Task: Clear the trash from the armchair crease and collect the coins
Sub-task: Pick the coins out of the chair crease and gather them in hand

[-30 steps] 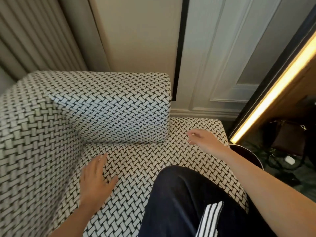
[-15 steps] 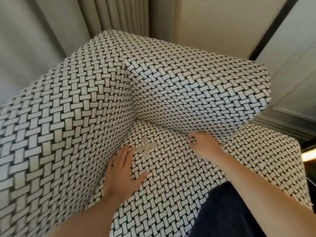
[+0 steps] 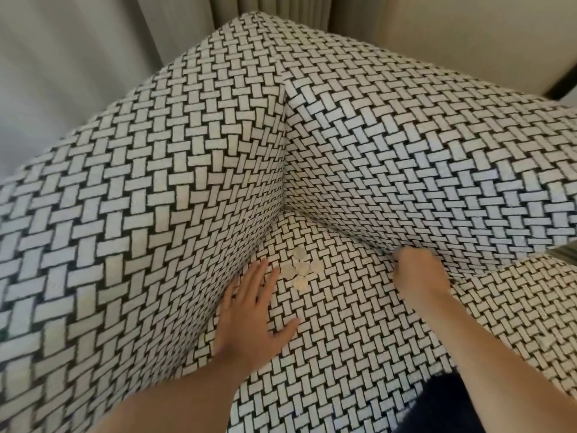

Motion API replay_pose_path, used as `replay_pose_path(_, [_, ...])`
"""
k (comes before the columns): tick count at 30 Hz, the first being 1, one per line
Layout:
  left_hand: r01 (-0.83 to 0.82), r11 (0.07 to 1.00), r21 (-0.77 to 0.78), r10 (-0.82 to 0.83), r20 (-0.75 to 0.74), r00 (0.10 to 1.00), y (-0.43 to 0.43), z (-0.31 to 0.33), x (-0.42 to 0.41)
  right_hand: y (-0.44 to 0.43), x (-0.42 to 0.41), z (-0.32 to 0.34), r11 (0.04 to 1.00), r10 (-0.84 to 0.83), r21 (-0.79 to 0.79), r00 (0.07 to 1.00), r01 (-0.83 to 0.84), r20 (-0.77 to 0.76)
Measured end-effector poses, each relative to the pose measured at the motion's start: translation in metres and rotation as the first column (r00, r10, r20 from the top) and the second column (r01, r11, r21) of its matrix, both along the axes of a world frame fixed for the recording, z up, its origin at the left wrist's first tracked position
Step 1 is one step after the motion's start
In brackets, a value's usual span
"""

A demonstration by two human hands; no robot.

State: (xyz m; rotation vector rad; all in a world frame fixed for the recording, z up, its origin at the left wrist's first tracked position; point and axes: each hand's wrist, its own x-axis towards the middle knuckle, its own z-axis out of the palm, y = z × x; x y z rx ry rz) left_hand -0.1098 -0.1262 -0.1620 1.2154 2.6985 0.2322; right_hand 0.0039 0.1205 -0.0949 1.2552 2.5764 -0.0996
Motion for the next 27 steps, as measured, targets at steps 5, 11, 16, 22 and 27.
replay_pose_path(5, [0.004, 1.0, -0.008, -0.004, -0.004, 1.0, -0.001, 0.003, 0.001, -0.016, -0.02, 0.004, 0.981, 0.159, -0.065, 0.952, -0.182, -0.261])
replay_pose_path(11, [0.017, 1.0, 0.019, -0.017, 0.012, 1.0, 0.001, 0.008, 0.003, -0.034, -0.071, 0.001, 0.896, 0.249, -0.212, 0.837, -0.39, -0.486])
replay_pose_path(16, [0.004, 0.999, 0.042, -0.005, 0.021, 1.0, 0.001, 0.009, 0.003, -0.047, -0.115, -0.007, 0.868, 0.265, -0.264, 0.841, -0.421, -0.472])
replay_pose_path(22, [-0.003, 0.999, 0.053, 0.001, 0.029, 1.0, 0.0, 0.007, 0.002, -0.06, -0.15, -0.027, 0.878, 0.372, -0.21, 0.89, -0.43, -0.265])
replay_pose_path(27, [0.005, 0.999, 0.053, -0.006, 0.021, 1.0, -0.001, 0.006, 0.002, -0.063, -0.155, -0.035, 0.904, 0.336, -0.175, 0.901, -0.39, -0.274])
